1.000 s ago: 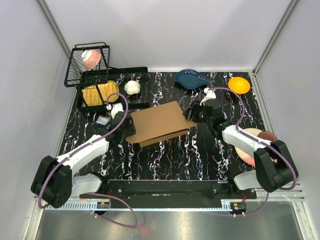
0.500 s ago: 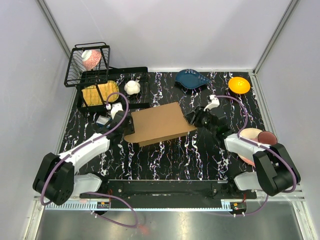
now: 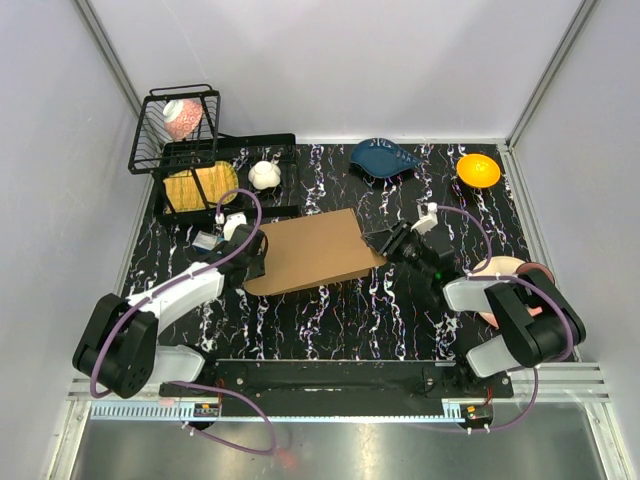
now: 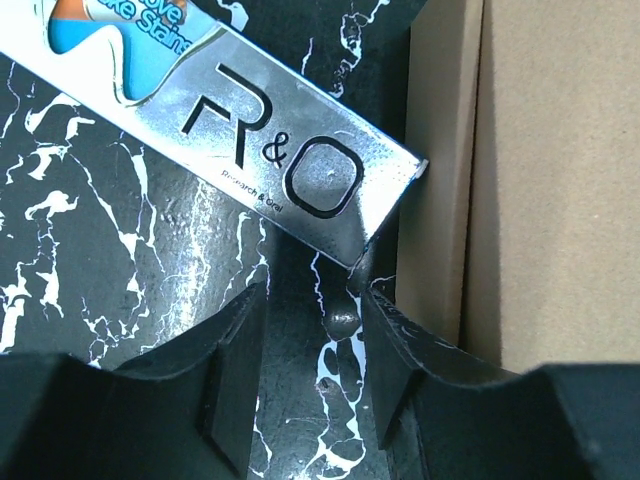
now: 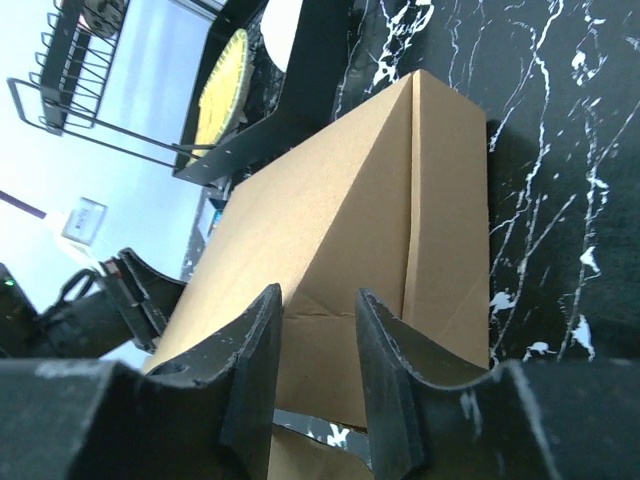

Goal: Fold the paper box

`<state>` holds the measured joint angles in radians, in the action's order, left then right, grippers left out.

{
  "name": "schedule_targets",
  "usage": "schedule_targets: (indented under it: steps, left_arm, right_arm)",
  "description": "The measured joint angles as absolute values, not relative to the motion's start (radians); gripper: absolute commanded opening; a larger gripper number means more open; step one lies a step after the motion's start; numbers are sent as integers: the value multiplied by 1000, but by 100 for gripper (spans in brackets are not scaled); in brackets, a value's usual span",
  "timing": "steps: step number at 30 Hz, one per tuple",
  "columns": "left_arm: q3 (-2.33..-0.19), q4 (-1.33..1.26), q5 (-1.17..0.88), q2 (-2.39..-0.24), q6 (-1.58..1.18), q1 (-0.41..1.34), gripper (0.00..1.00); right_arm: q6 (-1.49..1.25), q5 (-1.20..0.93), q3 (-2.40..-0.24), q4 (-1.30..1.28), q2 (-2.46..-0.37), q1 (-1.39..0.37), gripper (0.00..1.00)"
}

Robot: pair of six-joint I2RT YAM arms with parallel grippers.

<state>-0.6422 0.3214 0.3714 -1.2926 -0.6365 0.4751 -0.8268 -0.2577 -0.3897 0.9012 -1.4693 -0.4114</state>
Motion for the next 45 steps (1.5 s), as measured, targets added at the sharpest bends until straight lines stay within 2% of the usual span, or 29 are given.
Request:
schedule_targets:
  steps: [6,16,26,37,45]
  left_arm:
    - [-642,344,373,-1298,-632,474,46]
    - [-672,332,355,-1299,-621,476,46]
    - [-686,299,348,-1314,-620,476,46]
    - [-688,278,328,-1330,-621,479,46]
    - [-688,264,310,-1331,-626,481,46]
  right_arm:
    - [-945,-283,-372,991,-1523,-408,56]
    - [-978,-381,-360,911,-1516,-419,68]
    - [-946,-390,-375,811,-1467,-421,68]
    - [-740,-285,-503,300,-1268,-449,72]
    - [-693,-280,-516,258,-1261,-452,71]
